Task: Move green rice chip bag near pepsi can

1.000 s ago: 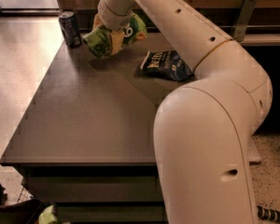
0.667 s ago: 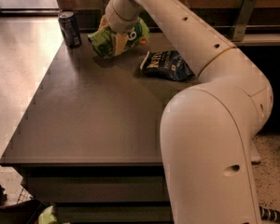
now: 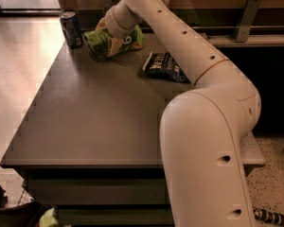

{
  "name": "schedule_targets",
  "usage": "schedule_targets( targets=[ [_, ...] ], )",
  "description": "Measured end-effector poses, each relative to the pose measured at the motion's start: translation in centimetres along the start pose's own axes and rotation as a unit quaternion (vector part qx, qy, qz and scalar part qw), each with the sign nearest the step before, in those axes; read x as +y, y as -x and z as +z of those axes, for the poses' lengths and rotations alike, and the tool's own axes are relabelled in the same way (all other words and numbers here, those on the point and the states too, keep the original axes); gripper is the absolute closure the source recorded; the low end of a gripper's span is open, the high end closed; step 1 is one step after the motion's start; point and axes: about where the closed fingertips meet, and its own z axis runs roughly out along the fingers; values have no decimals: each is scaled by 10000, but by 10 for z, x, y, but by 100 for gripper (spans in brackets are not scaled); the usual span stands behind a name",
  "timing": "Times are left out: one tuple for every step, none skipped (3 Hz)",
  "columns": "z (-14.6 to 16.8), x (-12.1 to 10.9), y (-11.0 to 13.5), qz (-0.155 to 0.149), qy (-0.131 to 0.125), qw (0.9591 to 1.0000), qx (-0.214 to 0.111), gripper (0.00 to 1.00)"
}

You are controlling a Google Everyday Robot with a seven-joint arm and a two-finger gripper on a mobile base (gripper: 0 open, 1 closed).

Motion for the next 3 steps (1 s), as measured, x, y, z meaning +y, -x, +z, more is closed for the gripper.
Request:
schedule_targets(
  targets=[
    [18,-15,9,-207,-93,9996,-148,100],
    [19,-19,9,-228,-126,9995,-163,84],
    [23,-17,11,-232,-103,9995,-182,62]
  ],
)
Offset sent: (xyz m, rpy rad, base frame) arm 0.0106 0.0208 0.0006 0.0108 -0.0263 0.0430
